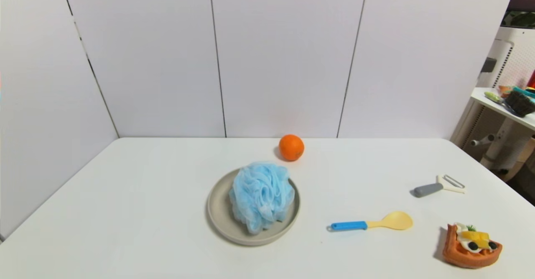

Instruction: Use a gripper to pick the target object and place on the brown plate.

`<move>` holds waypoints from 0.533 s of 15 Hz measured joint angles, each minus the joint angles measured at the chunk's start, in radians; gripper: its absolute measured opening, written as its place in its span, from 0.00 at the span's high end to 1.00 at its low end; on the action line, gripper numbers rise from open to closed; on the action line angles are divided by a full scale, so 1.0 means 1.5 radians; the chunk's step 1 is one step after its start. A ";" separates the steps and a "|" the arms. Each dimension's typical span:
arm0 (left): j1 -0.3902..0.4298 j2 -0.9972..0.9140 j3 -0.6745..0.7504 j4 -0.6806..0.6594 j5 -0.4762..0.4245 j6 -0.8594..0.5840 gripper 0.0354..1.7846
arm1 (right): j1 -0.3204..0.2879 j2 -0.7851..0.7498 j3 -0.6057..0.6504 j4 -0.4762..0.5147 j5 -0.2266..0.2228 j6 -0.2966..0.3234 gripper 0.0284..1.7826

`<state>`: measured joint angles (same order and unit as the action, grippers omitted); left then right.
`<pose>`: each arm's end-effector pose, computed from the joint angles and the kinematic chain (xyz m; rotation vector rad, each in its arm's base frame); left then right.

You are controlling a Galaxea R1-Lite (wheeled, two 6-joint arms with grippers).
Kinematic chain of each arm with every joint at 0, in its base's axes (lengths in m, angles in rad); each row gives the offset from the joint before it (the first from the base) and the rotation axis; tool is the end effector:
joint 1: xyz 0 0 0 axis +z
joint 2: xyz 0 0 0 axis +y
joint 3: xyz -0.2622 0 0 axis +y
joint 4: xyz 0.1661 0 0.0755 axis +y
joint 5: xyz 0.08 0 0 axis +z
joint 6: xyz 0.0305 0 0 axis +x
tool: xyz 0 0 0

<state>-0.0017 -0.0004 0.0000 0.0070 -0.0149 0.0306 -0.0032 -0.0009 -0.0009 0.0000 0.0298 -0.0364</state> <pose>0.0144 -0.0005 0.0747 0.0306 0.0063 -0.0167 0.0143 0.0009 0.0758 -0.0364 -0.0023 0.0266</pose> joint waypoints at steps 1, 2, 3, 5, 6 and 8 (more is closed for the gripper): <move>0.000 0.000 0.000 0.000 0.000 -0.001 0.06 | 0.000 0.000 0.000 0.000 0.000 0.000 0.05; 0.000 0.000 0.000 0.000 0.000 -0.001 0.06 | 0.000 0.000 0.000 0.000 0.000 0.000 0.05; 0.000 0.000 0.000 0.000 0.000 -0.001 0.06 | 0.000 0.000 0.000 0.000 0.000 0.000 0.05; 0.000 0.000 0.000 -0.001 0.000 -0.001 0.06 | 0.000 0.000 0.000 0.000 0.000 0.000 0.05; 0.000 0.000 0.000 0.000 0.000 -0.001 0.06 | 0.000 0.000 0.000 0.000 0.000 0.000 0.05; 0.000 0.000 0.000 -0.001 0.000 -0.001 0.06 | 0.000 0.000 0.000 0.000 0.000 -0.001 0.05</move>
<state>-0.0017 -0.0009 0.0000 0.0062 -0.0149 0.0291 -0.0032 -0.0009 -0.0009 0.0004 0.0294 -0.0379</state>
